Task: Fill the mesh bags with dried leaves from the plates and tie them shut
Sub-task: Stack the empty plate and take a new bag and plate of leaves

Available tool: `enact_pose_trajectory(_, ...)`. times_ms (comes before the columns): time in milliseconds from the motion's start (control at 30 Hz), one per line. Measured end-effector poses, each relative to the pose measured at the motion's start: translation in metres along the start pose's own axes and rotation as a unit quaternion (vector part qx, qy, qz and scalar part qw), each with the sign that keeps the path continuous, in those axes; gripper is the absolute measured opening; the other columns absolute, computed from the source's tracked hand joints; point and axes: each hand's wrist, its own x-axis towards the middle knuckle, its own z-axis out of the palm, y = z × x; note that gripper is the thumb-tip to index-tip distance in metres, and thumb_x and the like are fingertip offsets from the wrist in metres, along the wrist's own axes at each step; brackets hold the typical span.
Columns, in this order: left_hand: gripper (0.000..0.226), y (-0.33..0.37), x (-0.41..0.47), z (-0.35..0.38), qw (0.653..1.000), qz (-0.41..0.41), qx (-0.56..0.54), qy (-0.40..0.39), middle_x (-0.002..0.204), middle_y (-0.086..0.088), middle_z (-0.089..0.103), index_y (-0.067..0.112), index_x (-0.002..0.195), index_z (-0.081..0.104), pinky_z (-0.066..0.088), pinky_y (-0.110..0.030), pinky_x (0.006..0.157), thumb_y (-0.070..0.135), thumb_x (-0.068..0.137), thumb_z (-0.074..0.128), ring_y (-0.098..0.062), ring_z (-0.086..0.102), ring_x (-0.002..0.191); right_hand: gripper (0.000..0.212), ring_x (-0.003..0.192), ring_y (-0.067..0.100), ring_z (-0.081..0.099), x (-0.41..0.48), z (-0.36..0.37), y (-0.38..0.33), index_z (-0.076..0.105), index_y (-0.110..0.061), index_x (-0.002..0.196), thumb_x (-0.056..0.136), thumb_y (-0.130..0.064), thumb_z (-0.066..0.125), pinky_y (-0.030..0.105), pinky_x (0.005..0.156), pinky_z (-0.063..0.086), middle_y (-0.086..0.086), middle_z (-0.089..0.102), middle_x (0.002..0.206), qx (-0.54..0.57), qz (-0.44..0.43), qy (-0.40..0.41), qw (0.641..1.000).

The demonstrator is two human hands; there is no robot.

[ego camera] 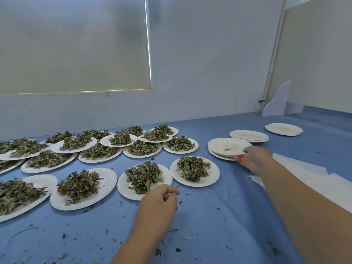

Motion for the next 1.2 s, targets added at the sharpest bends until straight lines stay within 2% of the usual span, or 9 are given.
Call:
enact_pose_trajectory(67,0.023,0.0,0.001,0.0,1.0,-0.001,0.0,-0.004,0.062,0.01,0.065,0.033,0.083,0.066,0.043,-0.024,0.048,0.017,0.092,0.051,-0.005,0.047,0.045,0.014,0.071,0.028,0.061,0.001,0.003,0.005,0.051,0.005,0.108,0.094,0.005,0.046,0.031,0.048,0.056,0.02,0.058,0.091,-0.012,0.012,0.002,1.0)
enact_pose_trajectory(133,0.023,0.001,0.002,0.001,1.0,-0.003,0.004,-0.006,0.063,0.01,0.065,0.033,0.082,0.066,0.043,-0.025,0.049,0.017,0.091,0.051,-0.004,0.048,0.046,0.022,0.071,0.027,0.061,0.003,0.005,0.007,0.051,0.005,0.116,0.094,0.004,0.049,0.03,0.055,0.053,0.018,0.055,0.086,-0.014,0.007,0.017,1.0)
enact_pose_trajectory(267,0.023,0.002,0.002,0.002,1.0,-0.004,0.013,-0.003,0.063,0.007,0.067,0.032,0.082,0.066,0.043,-0.024,0.05,0.017,0.09,0.051,-0.003,0.047,0.045,0.029,0.072,0.025,0.059,-0.003,0.001,0.001,0.049,0.005,0.123,0.094,0.002,0.051,0.032,0.06,0.052,0.022,0.054,0.098,-0.038,-0.004,0.02,0.999)
enact_pose_trajectory(467,0.024,0.003,-0.004,-0.001,0.998,0.007,0.054,-0.02,0.069,0.006,0.067,0.035,0.08,0.066,0.044,-0.024,0.056,0.018,0.09,0.052,-0.002,0.055,0.055,0.018,0.063,0.026,0.058,-0.028,-0.029,-0.024,0.057,0.006,0.107,0.091,-0.002,0.055,0.033,0.062,0.054,0.018,0.058,0.086,-0.247,-0.047,-0.001,0.968)
enact_pose_trajectory(600,0.025,0.004,-0.007,-0.001,0.996,0.02,0.082,-0.034,0.071,0.004,0.067,0.037,0.08,0.066,0.045,-0.023,0.056,0.019,0.09,0.052,-0.003,0.059,0.061,0.017,0.074,0.025,0.06,-0.05,-0.054,-0.044,0.061,0.002,0.102,0.093,-0.011,0.054,0.028,0.059,0.049,0.016,0.064,0.096,-0.447,-0.078,-0.02,0.891)
enact_pose_trajectory(800,0.026,0.003,-0.009,-0.003,0.994,0.041,0.095,-0.046,0.073,-0.002,0.067,0.037,0.081,0.067,0.039,-0.014,0.044,0.018,0.091,0.052,-0.003,0.051,0.049,0.025,0.061,0.02,0.06,-0.077,-0.092,-0.037,0.06,-0.004,0.097,0.091,-0.028,0.059,0.025,0.058,0.051,0.006,0.064,0.082,-0.653,-0.067,-0.062,0.752)
enact_pose_trajectory(933,0.025,0.004,-0.013,-0.005,0.992,0.052,0.101,-0.057,0.073,-0.001,0.067,0.036,0.082,0.067,0.04,-0.011,0.045,0.017,0.091,0.052,-0.009,0.057,0.058,0.026,0.057,0.017,0.052,-0.089,-0.098,-0.009,0.056,-0.014,0.071,0.087,-0.034,0.056,0.025,0.055,0.041,0.004,0.061,0.068,-0.736,-0.16,-0.023,0.657)
enact_pose_trajectory(1033,0.024,0.004,-0.017,-0.005,0.988,0.058,0.117,-0.077,0.074,-0.005,0.066,0.037,0.084,0.066,0.046,-0.022,0.057,0.018,0.091,0.052,-0.014,0.062,0.065,0.034,0.053,0.013,0.044,-0.095,-0.099,0.015,0.046,-0.017,0.058,0.086,-0.034,0.053,0.024,0.048,0.031,-0.002,0.05,0.049,-0.777,-0.168,0.019,0.607)
enact_pose_trajectory(1200,0.024,0.004,-0.024,-0.002,0.977,0.088,0.163,-0.104,0.072,0.006,0.061,0.039,0.085,0.063,0.038,-0.013,0.05,0.02,0.092,0.05,0.001,0.052,0.057,0.01,0.079,0.018,0.049,-0.106,-0.099,0.025,0.059,-0.019,0.098,0.089,-0.023,0.053,0.026,0.066,0.041,-0.005,0.045,0.078,-0.805,-0.122,0.052,0.579)
